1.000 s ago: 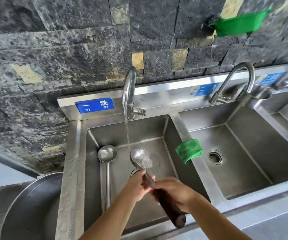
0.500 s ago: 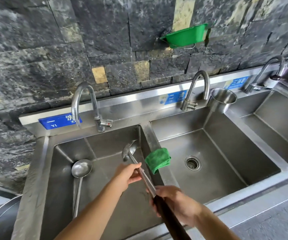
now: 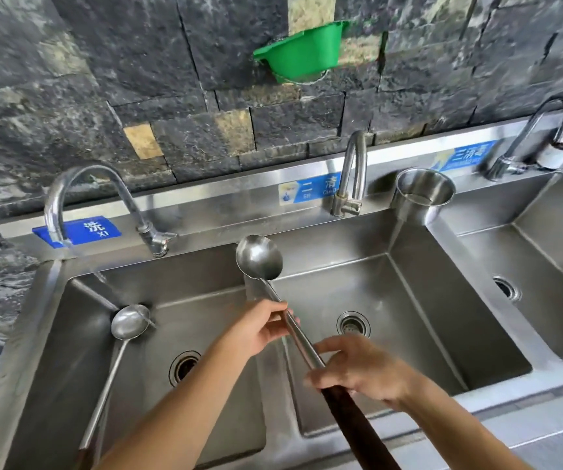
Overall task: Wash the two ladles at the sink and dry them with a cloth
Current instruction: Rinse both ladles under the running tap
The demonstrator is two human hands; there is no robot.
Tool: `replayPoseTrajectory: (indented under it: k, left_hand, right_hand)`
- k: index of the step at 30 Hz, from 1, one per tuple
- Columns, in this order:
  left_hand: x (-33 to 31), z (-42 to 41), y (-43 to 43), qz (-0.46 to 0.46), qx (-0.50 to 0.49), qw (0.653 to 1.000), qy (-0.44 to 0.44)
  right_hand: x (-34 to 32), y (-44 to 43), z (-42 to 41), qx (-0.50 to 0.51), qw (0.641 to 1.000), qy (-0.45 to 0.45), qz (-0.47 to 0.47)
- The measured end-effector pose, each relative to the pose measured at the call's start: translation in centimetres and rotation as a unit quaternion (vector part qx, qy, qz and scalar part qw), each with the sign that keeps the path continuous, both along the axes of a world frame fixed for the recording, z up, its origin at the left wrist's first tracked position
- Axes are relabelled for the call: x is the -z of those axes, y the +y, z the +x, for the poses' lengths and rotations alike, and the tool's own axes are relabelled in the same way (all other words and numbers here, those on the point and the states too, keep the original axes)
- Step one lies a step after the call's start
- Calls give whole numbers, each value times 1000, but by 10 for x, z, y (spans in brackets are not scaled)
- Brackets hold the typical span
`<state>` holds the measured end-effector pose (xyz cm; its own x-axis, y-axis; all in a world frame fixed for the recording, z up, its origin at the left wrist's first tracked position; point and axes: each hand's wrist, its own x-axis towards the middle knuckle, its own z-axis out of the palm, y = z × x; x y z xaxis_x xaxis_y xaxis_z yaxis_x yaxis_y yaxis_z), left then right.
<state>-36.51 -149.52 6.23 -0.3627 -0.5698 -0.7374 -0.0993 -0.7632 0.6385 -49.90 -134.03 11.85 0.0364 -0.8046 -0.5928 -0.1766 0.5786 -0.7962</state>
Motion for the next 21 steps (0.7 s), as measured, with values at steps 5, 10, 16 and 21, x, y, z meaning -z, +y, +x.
replayPoseTrajectory:
  k: [5,10,16,21]
  left_hand:
    - [27,-52,2,15,-2,1000,-9]
    - [79,-97,-6,-34,34,994,-97]
    - [145,-123,-20,-117,114,951,-264]
    - [195,-124,-30,-129,169,917,-337]
  right_hand:
    - [29,-10,-33,-3,989,148,8]
    - [86,-33,-60,35,977,204,43]
    - [168,-49,-67,19,973,218,71]
    - [227,-56,-64,2,978,193,81]
